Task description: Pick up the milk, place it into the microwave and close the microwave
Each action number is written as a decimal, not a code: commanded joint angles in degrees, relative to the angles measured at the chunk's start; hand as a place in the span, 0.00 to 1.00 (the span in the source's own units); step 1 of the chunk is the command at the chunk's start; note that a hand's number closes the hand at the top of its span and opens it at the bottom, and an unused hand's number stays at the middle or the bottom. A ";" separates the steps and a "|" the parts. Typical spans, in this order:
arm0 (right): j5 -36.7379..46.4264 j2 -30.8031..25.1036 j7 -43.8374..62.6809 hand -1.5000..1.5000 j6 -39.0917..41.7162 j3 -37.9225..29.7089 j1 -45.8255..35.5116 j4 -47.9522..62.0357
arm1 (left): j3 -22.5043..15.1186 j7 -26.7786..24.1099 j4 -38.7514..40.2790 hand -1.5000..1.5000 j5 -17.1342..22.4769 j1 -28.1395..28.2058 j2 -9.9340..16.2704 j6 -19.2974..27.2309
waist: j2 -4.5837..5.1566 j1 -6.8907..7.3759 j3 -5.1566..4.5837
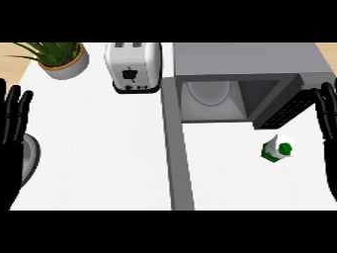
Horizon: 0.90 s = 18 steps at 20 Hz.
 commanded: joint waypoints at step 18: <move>11.84 4.35 5.91 0.00 -7.55 2.55 4.53 -1.47 | 13.14 6.40 -5.97 0.00 14.53 10.83 2.34 -7.32 | 1.03 1.48 0.09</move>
